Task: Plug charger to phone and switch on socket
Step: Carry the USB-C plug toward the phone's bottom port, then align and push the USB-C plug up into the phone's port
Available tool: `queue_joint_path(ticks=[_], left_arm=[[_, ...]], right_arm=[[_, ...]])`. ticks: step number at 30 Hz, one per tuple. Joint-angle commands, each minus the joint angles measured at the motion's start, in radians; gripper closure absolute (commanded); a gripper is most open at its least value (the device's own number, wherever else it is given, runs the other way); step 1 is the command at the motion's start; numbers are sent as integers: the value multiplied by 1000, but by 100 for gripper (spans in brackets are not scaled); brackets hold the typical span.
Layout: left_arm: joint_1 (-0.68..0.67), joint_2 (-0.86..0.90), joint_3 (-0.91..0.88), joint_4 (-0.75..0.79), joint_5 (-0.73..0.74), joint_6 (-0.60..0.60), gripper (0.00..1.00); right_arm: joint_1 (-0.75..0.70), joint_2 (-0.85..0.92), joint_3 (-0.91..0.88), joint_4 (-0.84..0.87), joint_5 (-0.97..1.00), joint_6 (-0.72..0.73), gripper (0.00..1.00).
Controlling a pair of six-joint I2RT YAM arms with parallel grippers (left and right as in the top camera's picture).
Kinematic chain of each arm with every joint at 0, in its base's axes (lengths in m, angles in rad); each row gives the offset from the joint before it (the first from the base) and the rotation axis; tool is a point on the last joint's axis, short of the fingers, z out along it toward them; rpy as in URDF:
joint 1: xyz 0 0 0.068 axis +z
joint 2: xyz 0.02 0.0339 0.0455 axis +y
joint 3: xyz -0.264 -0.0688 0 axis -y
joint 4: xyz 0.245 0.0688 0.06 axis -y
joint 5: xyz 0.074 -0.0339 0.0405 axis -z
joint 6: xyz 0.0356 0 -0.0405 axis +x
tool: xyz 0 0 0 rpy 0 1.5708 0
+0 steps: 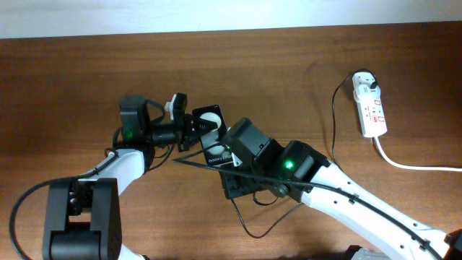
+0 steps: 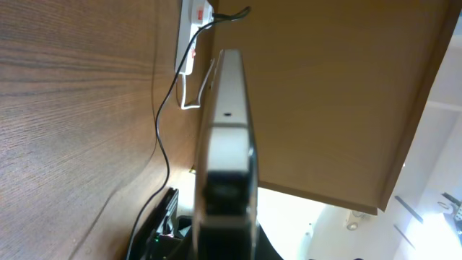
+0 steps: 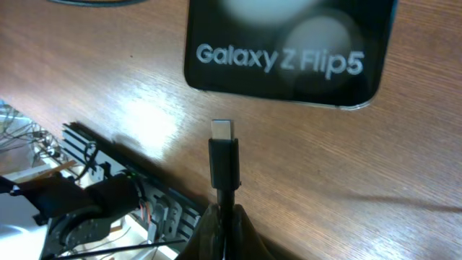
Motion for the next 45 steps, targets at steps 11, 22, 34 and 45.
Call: queue_joint_path(ticks=[11, 22, 34, 45], left_arm=[[2, 0, 15, 6, 83, 36, 100], [2, 0, 15, 6, 91, 53, 100], [2, 0, 15, 14, 98, 50, 100], [2, 0, 15, 13, 109, 50, 100]], right_arm=[[6, -1, -4, -17, 14, -15, 96], [6, -1, -4, -22, 18, -14, 96], [6, -1, -4, -94, 17, 19, 96], [6, -1, -4, -58, 25, 19, 96]])
